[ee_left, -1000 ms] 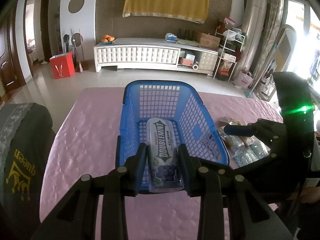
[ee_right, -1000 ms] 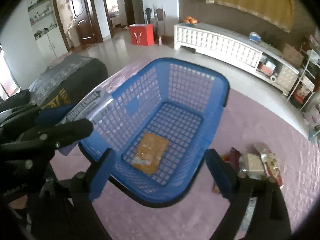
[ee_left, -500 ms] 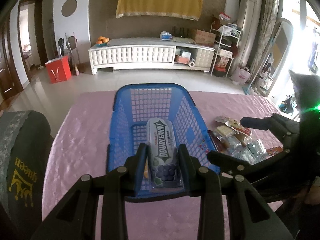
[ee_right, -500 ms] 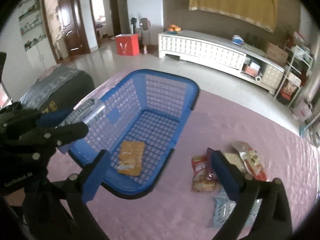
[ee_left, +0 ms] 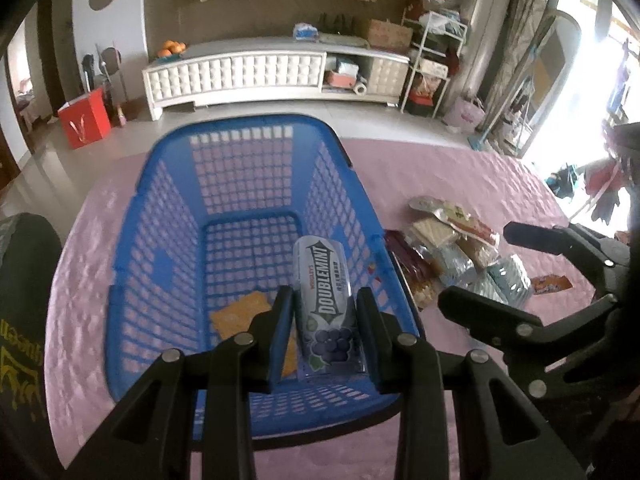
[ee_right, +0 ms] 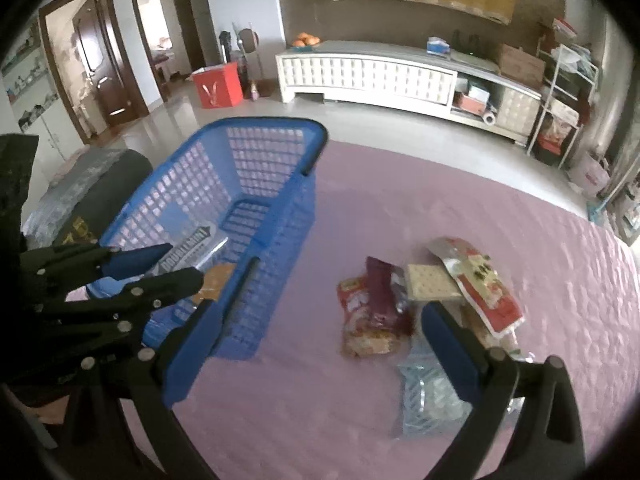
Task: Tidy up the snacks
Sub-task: 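Release the gum pack into the blue basket with the left gripper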
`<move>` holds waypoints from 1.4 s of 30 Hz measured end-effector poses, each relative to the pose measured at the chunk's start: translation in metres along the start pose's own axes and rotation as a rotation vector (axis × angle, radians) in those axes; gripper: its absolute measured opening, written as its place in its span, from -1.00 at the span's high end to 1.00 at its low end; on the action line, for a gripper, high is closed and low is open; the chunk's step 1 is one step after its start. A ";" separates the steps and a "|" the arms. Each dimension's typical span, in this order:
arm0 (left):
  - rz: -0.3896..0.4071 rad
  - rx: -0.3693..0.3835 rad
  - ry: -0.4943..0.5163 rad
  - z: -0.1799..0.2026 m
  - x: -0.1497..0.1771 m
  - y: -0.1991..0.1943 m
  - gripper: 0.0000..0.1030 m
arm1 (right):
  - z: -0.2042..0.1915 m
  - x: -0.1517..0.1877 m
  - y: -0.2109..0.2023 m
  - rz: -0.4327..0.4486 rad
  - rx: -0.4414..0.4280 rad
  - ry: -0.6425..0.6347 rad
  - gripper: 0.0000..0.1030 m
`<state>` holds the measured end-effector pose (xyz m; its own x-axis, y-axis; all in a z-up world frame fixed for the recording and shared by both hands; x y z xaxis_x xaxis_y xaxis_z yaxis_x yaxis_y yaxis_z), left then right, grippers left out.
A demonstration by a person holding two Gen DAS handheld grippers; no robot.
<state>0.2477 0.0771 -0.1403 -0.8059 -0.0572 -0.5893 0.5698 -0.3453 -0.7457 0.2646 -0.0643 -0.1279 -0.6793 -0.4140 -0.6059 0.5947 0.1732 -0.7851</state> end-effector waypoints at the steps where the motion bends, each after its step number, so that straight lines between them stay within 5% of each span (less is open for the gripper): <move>1: -0.007 0.002 0.000 0.001 0.001 0.003 0.42 | 0.001 0.001 0.000 -0.002 0.007 -0.004 -0.97; 5: -0.025 0.008 0.008 0.005 0.002 0.010 0.39 | 0.007 0.004 0.002 -0.009 0.024 -0.001 -0.97; 8: -0.023 -0.017 0.021 0.006 0.002 0.009 0.17 | 0.013 0.006 0.002 -0.032 0.061 0.009 -0.97; 19: 0.025 -0.011 0.055 0.029 0.003 -0.026 -0.01 | 0.022 0.009 -0.040 0.027 0.033 0.038 -0.97; 26: 0.055 0.001 0.068 0.057 0.006 -0.045 -0.33 | 0.042 0.021 -0.070 0.064 0.045 0.048 -0.97; 42: -0.014 0.012 0.149 0.133 0.027 -0.002 -0.34 | 0.105 0.064 -0.075 0.073 0.163 0.079 -0.97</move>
<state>0.2036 -0.0484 -0.1130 -0.7803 0.0870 -0.6193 0.5562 -0.3560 -0.7509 0.2214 -0.1973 -0.0942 -0.6600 -0.3329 -0.6735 0.7007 0.0508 -0.7117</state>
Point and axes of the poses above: each gripper's, at about its wrist camera, not at the fingertips, and y roughly the way its jaws point, z to its right, x to its underside, the point moved 6 cm from there along y, roughly the way its jaws point, and after that the axes turned 14 degrees about x, right-handed, at the moved point
